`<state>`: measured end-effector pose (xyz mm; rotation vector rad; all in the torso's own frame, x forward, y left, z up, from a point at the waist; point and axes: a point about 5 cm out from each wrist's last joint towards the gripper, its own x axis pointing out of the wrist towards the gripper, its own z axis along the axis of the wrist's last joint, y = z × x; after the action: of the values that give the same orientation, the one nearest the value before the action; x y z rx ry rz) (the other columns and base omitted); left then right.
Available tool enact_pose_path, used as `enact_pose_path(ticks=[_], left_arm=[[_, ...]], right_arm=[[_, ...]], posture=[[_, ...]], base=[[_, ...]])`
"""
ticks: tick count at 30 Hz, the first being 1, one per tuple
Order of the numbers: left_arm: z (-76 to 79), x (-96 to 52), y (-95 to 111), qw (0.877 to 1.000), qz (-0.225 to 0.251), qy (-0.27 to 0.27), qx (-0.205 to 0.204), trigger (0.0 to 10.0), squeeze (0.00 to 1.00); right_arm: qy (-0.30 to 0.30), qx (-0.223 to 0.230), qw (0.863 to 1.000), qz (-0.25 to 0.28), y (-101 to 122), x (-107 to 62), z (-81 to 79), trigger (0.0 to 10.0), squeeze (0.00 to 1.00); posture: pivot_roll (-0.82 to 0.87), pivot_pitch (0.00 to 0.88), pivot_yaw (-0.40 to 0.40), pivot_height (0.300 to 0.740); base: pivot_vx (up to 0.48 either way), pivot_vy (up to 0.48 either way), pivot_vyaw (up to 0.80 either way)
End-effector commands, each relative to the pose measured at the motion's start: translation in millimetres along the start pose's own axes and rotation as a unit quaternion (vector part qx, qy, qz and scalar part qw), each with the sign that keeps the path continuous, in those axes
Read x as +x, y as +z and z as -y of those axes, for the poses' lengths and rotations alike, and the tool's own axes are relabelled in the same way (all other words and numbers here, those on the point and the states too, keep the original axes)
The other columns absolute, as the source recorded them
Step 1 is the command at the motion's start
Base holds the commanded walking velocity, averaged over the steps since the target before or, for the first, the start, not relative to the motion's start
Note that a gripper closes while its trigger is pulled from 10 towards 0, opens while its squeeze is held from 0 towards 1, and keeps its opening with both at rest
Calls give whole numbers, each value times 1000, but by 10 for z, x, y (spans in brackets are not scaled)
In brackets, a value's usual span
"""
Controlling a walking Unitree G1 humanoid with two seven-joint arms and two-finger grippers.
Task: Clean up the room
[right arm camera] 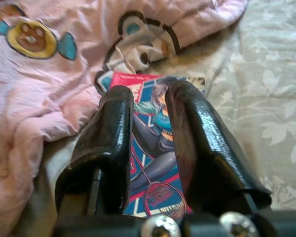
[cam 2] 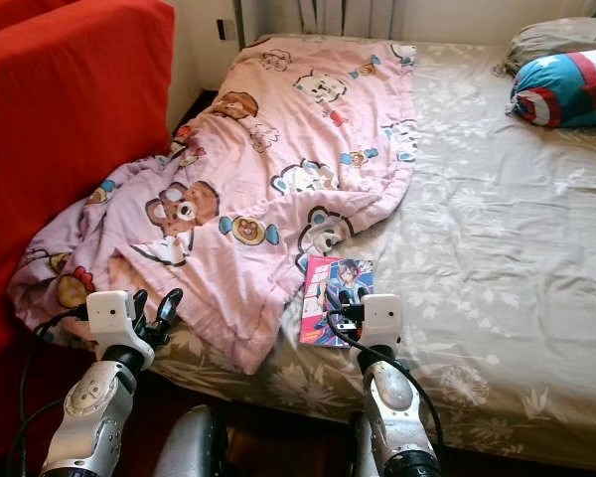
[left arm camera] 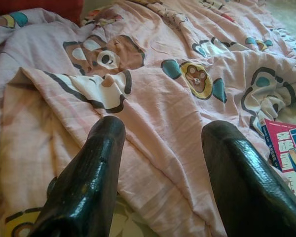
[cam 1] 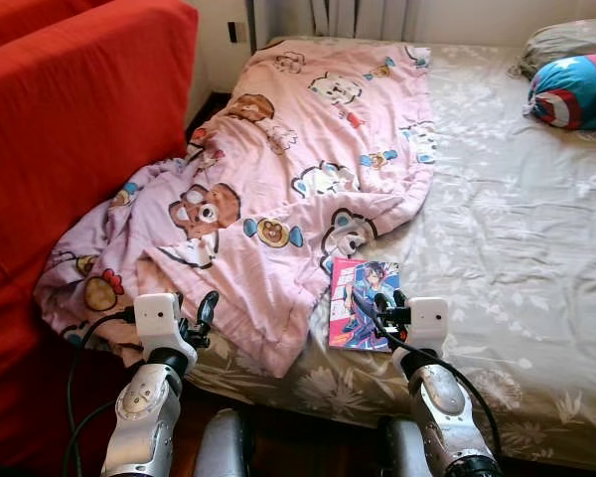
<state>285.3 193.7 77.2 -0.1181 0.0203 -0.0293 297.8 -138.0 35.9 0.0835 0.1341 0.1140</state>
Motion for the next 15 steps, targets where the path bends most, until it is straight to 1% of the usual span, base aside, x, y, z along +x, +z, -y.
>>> enact_pose_path(ticks=[1, 12, 13, 15], left_arm=[[-15, -32, -50, 1000, -12, 1, -2, 10000, 0], [-7, -21, -43, 1000, -11, -1, -1, 10000, 0], [-9, -18, -40, 1000, -10, 0, 1, 10000, 0], [-12, -14, -41, 1000, -11, 2, 5, 10000, 0]], right_arm=[[-4, 4, 1000, -4, -22, -6, 11, 10000, 0], [2, 6, 1000, -5, -40, -12, -7, 10000, 0], [2, 5, 1000, -6, -45, -13, -7, 10000, 0], [1, 6, 1000, -10, -60, -17, -1, 10000, 0]], posture=[[7, 151, 27, 602], [3, 150, 28, 602], [4, 151, 29, 602], [3, 149, 27, 602]], base=[[311, 0, 0], [321, 0, 0], [259, 0, 0], [0, 0, 0]])
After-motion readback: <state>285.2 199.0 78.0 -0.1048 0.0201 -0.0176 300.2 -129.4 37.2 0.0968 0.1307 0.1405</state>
